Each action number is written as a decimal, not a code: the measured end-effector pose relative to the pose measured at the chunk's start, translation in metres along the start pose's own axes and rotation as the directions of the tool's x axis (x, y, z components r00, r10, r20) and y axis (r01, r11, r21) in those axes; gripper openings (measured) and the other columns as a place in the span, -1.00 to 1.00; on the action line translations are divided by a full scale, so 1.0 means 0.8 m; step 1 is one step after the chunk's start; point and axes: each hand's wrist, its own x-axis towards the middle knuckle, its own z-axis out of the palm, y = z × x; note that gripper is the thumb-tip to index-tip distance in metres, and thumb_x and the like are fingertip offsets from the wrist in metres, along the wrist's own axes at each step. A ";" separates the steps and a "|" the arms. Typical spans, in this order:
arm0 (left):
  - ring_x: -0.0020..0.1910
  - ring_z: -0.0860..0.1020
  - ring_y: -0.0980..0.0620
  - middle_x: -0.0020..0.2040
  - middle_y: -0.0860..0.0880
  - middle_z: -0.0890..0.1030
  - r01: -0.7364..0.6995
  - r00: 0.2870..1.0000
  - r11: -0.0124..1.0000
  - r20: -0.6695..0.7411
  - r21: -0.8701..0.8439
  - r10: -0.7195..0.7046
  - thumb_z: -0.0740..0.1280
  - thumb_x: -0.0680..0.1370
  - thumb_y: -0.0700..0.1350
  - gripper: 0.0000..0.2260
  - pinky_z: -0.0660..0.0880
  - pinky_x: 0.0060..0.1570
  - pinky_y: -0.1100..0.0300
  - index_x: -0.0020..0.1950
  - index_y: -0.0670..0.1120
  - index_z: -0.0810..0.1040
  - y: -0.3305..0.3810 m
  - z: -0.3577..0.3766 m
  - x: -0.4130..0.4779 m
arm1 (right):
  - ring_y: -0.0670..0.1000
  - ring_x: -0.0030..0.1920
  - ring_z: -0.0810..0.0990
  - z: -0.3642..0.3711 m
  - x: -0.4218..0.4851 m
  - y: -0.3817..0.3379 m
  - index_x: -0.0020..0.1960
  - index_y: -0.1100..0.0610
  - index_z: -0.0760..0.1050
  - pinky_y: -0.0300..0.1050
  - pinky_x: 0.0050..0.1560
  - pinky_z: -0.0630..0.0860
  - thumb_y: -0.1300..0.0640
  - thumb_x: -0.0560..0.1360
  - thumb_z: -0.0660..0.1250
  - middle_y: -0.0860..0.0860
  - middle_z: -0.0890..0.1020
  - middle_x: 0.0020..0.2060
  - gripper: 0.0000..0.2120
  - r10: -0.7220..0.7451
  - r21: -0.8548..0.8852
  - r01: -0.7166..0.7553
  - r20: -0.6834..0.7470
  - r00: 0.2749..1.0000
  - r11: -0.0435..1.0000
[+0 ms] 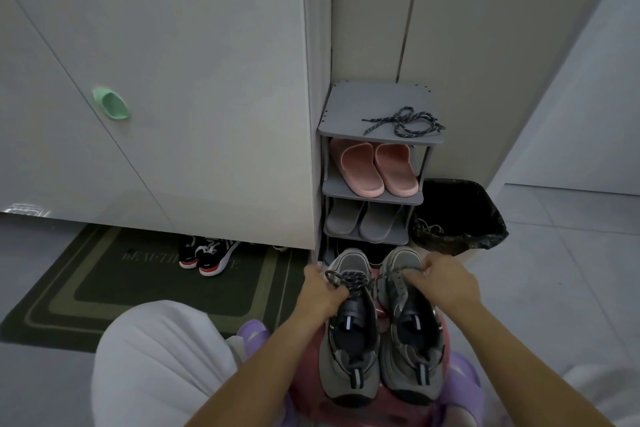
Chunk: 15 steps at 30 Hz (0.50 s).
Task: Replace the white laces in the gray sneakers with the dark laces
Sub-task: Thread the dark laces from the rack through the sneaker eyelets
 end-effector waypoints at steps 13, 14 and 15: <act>-0.09 0.56 -0.05 -0.07 -0.09 0.57 -0.013 0.998 0.999 0.054 0.043 0.011 0.35 0.45 -0.22 -0.53 0.50 0.00 0.09 0.34 -0.11 0.36 0.005 -0.006 -0.001 | 0.10 0.17 0.42 0.055 -0.016 -0.079 0.13 0.07 0.53 -0.04 0.17 0.32 0.07 0.54 0.18 0.06 0.45 0.11 -0.77 -0.441 -0.371 0.457 0.132 0.888 0.808; -0.12 0.54 -0.04 -0.08 -0.09 0.57 -0.015 0.998 0.999 0.054 0.035 0.013 0.34 0.45 -0.23 -0.54 0.49 -0.03 0.12 0.34 -0.12 0.36 0.004 -0.006 0.000 | 0.09 0.16 0.42 0.052 -0.015 -0.078 0.12 0.06 0.53 -0.04 0.16 0.31 0.06 0.54 0.18 0.06 0.45 0.11 -0.77 -0.449 -0.366 0.460 0.120 0.885 0.809; -0.13 0.53 -0.02 -0.09 -0.08 0.56 -0.017 0.998 0.999 0.053 0.033 0.016 0.34 0.46 -0.24 -0.55 0.48 -0.05 0.13 0.34 -0.12 0.36 0.004 -0.006 0.000 | 0.08 0.16 0.43 0.049 -0.015 -0.076 0.12 0.06 0.53 -0.05 0.15 0.31 0.05 0.55 0.18 0.05 0.46 0.10 -0.77 -0.453 -0.353 0.459 0.106 0.885 0.815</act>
